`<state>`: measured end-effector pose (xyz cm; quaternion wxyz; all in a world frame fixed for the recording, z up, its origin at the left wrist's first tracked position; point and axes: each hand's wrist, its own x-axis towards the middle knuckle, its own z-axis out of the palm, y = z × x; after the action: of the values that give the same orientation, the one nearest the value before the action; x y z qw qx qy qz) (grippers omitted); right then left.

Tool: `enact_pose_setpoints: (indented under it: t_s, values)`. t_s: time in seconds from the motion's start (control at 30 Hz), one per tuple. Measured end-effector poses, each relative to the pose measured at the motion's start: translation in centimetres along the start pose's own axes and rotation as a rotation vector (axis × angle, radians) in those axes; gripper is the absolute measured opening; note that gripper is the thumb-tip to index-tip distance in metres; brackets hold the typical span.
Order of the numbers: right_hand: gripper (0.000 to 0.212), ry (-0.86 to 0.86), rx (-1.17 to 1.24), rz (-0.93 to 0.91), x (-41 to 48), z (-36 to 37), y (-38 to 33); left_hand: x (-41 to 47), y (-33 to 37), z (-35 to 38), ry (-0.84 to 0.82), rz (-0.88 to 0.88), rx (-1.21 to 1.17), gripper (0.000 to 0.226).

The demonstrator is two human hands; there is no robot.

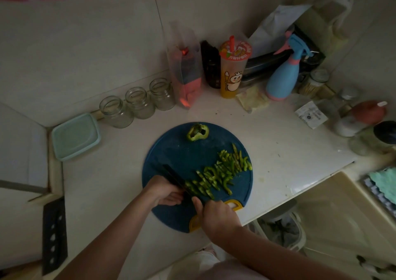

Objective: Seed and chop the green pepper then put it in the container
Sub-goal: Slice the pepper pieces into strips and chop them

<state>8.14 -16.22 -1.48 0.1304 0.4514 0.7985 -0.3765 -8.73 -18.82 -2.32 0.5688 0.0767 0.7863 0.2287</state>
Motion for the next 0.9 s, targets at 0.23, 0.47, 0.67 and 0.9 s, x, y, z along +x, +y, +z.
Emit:
enact_pose_setpoints:
  t_s: [0.23, 0.47, 0.67, 0.9]
  values:
    - [0.061, 0.039, -0.017, 0.056, 1.1, 0.7, -1.7, 0.6, -0.2, -0.2, -0.009, 0.019, 0.020, 0.015]
    - [0.053, -0.011, 0.359, 0.100, 2.2, -0.3, -0.7, 0.4, -0.3, -0.2, -0.012, 0.039, -0.012, 0.025]
    - [0.062, -0.028, 0.504, 0.176, 2.1, -1.0, 2.2, 0.1, -0.4, -0.2, 0.014, 0.068, 0.064, 0.029]
    - [0.061, -0.322, 0.861, 0.312, 2.1, -4.3, 3.6, -0.6, 1.2, 1.3, -0.017, 0.144, -0.043, 0.016]
